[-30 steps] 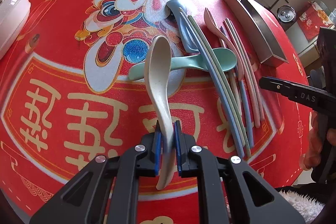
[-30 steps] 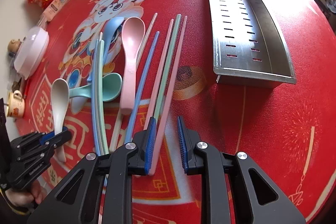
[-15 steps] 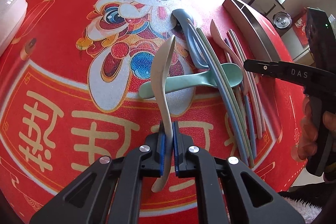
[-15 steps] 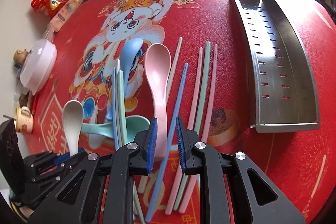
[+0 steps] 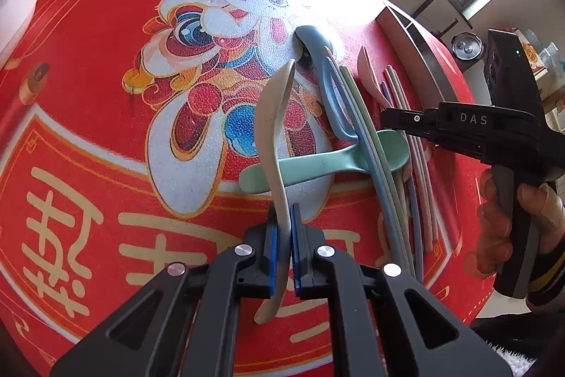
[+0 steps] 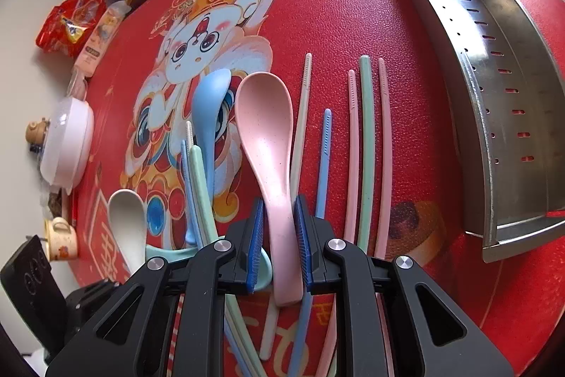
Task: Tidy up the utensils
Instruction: 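Hold the beige spoon in the left tool while the right tool grasps the pink spoon, then carry both spoons into the steel tray and open both tools to release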
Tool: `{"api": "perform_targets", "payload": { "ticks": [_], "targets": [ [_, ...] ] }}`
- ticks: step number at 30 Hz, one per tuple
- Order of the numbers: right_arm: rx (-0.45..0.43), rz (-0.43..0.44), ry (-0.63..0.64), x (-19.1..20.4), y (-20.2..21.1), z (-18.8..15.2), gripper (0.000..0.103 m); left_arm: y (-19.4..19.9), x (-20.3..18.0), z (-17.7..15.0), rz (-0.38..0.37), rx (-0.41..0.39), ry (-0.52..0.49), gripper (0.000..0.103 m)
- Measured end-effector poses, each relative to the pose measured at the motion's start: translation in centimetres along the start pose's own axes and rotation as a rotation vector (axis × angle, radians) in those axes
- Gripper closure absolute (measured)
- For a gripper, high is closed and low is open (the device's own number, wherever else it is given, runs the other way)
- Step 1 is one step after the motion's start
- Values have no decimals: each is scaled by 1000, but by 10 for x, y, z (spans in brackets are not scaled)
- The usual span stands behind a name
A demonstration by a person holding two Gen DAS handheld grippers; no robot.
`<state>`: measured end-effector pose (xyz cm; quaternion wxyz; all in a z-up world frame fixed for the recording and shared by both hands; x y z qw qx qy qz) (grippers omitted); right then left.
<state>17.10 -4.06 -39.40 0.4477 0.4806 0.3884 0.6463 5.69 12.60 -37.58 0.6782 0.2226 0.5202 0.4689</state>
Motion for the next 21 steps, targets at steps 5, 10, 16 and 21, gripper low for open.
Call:
{"api": "perform_targets", "payload": {
  "ticks": [5, 10, 16, 21],
  "targets": [
    [0, -35, 50, 3, 2, -2, 88, -2, 2, 6, -8, -3, 19, 95],
    [-9, -96, 141, 5, 6, -11, 89, -3, 1, 10, 3, -1, 19, 95],
    [11, -54, 144, 3, 6, -19, 89, -4, 0, 11, 18, 1, 15, 95],
    [11, -48, 146, 3, 6, -20, 89, -5, -1, 12, 22, 2, 15, 95]
  ]
}}
Point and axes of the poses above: each gripper's, at about its wrist camera, not at the fingertips, and y roughly against the way its jaws point, x to its left, z to its top, the point moved 7 cm from there along -y, roughly the way its jaws point, and after that the axes turned 9 degrees about -z, right-handed, at the moved point
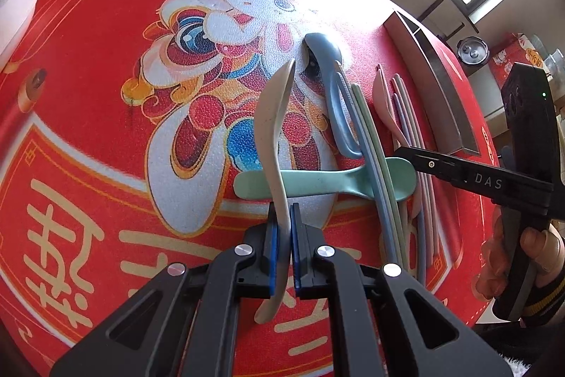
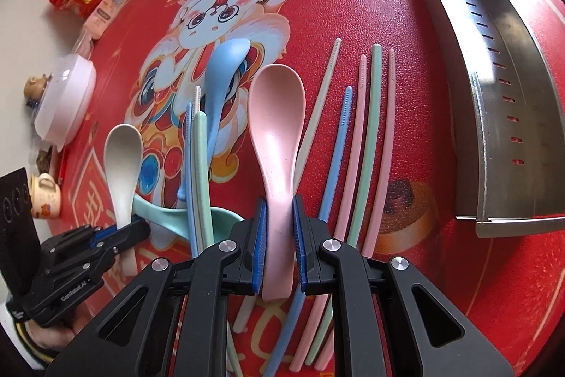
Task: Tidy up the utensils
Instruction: 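Carry both spoons into the steel tray and open both tools to release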
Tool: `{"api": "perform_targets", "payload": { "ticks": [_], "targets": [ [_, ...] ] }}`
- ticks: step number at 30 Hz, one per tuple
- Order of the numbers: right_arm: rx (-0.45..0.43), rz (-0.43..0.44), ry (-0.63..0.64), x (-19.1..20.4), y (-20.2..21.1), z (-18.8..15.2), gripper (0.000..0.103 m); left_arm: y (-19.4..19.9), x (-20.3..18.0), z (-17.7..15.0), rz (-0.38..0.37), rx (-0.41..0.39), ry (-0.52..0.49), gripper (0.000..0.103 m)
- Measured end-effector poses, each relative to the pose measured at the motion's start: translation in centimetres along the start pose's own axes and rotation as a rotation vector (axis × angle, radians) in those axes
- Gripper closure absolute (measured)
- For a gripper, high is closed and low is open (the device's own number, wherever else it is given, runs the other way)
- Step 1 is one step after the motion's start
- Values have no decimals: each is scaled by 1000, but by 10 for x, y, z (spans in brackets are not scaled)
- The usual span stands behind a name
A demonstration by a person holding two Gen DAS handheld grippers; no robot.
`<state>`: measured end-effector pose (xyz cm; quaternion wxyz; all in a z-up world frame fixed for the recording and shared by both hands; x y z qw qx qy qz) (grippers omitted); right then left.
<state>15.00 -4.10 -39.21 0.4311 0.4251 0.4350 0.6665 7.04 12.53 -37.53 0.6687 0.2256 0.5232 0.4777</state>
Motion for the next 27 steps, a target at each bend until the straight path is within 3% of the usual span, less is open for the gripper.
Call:
{"api": "perform_targets", "payload": {
  "ticks": [5, 10, 27],
  "targets": [
    [-17, -54, 20, 1, 6, -1, 89, 3, 1, 0, 24, 3, -3, 96],
    [-28, -42, 22, 2, 13, -1, 89, 13, 8, 2, 23, -16, 27, 96],
    [-100, 30, -14, -5, 41, 4, 89, 30, -19, 21, 0, -30, -18, 96]
  ]
}}
Point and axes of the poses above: each gripper's, at about its wrist camera, not at the fingertips, and y roughly against the way its jaws point, x to its left, z to its top, the point moved 7 cm from there along -y, roughly the way its jaws point, and after that the axes turned 9 degrees about -z, right-handed, at the moved point
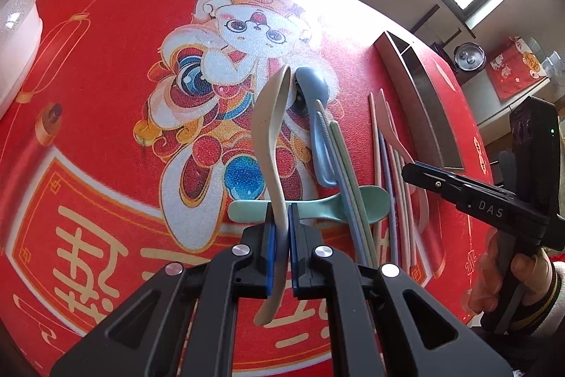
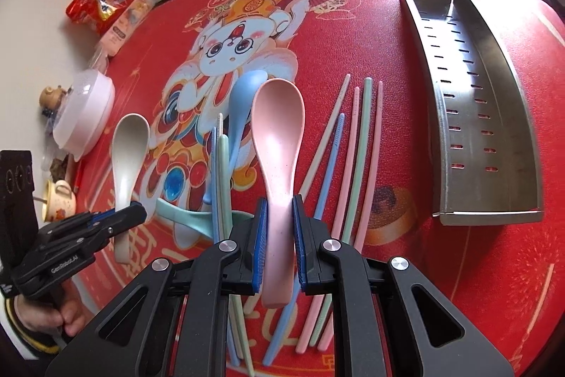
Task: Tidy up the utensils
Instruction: 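Carry both spoons into the steel tray and open both tools to release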
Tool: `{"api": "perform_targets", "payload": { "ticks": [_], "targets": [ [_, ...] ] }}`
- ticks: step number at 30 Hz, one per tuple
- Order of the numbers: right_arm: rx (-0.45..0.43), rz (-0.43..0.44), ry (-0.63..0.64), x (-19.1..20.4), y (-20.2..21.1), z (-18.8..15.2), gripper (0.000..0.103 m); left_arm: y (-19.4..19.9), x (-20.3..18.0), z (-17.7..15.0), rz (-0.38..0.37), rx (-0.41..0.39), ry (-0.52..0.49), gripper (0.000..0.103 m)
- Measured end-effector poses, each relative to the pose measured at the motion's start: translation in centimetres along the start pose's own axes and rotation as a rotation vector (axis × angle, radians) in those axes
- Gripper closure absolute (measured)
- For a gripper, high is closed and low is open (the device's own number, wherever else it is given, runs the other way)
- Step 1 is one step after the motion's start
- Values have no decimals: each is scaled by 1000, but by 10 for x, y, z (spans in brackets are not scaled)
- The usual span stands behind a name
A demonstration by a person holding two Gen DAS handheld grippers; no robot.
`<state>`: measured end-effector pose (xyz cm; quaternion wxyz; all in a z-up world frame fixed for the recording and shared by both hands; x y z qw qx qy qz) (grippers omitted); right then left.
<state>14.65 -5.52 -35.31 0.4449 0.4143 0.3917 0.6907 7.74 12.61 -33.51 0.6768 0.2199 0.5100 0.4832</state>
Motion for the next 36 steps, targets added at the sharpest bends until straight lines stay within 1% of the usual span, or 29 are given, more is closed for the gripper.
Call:
{"api": "perform_targets", "payload": {
  "ticks": [4, 6, 11, 15, 20, 23, 27, 33, 36],
  "targets": [
    [-45, -11, -32, -15, 17, 8, 89, -4, -21, 15, -44, 4, -8, 96],
    [-73, -20, -54, -26, 29, 13, 89, -9, -36, 24, -78, 9, -16, 96],
    [-127, -72, -123, -71, 53, 23, 89, -30, -85, 49, -160, 25, -78, 96],
    [-130, -135, -160, -110, 58, 31, 89, -55, -122, 74, -227, 49, -86, 96],
    [-111, -183, -173, -139, 51, 43, 89, -93, -162, 110, -283, 70, -106, 96],
    [-91, -188, -186, -147, 42, 48, 89, -119, -178, 127, -305, 98, -95, 96],
    [-69, -188, -181, -148, 30, 53, 89, -150, -191, 150, -331, 121, -55, 96],
    [-35, -201, -182, -151, 12, 60, 89, -188, -196, 172, -330, 146, 7, 96],
    [-23, -208, -181, -151, 6, 63, 89, -204, -196, 177, -315, 163, 28, 96]
  ]
}}
Point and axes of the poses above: each gripper's, at about its wrist camera, not at the fingertips, and y roughly against the way its jaws point, x to its left, z to its top, the point moved 7 cm from there along -y, roughly the way its jaws point, and after that the axes turned 9 degrees about -z, right-handed, at the moved point
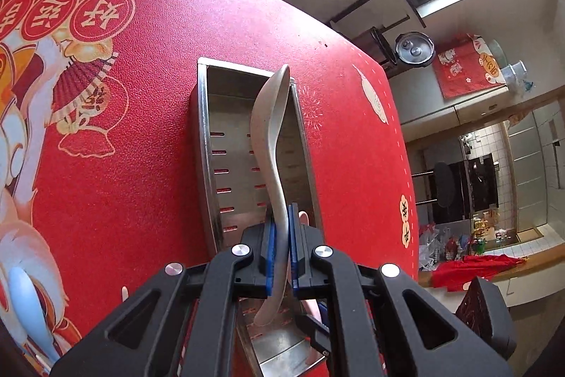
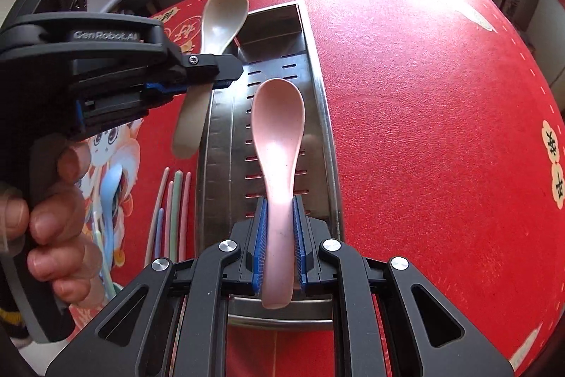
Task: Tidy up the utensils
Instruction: 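Carry both spoons into the steel tray and open both tools to release, then lift both open tools away from the steel tray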
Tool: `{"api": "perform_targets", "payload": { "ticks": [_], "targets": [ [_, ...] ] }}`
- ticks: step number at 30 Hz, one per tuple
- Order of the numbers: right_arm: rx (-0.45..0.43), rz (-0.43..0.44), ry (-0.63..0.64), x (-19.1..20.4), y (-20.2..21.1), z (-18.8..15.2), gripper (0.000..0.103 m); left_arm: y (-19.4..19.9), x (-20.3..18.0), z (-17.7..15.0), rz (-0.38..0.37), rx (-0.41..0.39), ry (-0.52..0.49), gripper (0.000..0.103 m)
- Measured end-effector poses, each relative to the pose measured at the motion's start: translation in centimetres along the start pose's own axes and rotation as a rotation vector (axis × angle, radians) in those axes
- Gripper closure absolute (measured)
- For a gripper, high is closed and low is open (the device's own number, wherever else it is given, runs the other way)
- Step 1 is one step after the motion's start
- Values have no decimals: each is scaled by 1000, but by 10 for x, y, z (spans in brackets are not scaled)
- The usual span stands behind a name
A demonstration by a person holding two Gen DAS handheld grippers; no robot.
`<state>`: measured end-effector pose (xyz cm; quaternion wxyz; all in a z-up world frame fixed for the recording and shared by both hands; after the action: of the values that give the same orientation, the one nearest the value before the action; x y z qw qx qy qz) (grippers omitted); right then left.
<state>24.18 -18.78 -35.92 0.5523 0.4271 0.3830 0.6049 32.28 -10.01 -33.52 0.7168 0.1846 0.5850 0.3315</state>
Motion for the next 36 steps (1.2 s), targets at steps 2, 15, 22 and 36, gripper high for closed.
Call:
{"api": "perform_targets", "payload": {
  "ticks": [2, 15, 22, 36],
  "targets": [
    [8, -6, 1, 1, -3, 0, 89, -7, 3, 5, 7, 9, 13, 96],
    [17, -2, -50, -2, -7, 4, 87, -7, 2, 18, 36, -12, -7, 69],
    [-77, 4, -124, -6, 32, 3, 36, 53, -19, 15, 95, -85, -173, 26],
    [-196, 33, -131, 17, 74, -30, 16, 181, 29, -73, 312, -216, -241, 6]
  ]
}}
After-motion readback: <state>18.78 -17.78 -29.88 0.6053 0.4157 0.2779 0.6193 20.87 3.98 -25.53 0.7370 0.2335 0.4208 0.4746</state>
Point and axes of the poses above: each gripper's, at about its wrist camera, not at the fingertips, and y roughly against the way its jaws point, x to its left, z to its top, the point moved 7 cm from there along -y, roughly the way its jaws point, and after that the axes turned 9 degrees about -z, right-handed, at the moved point
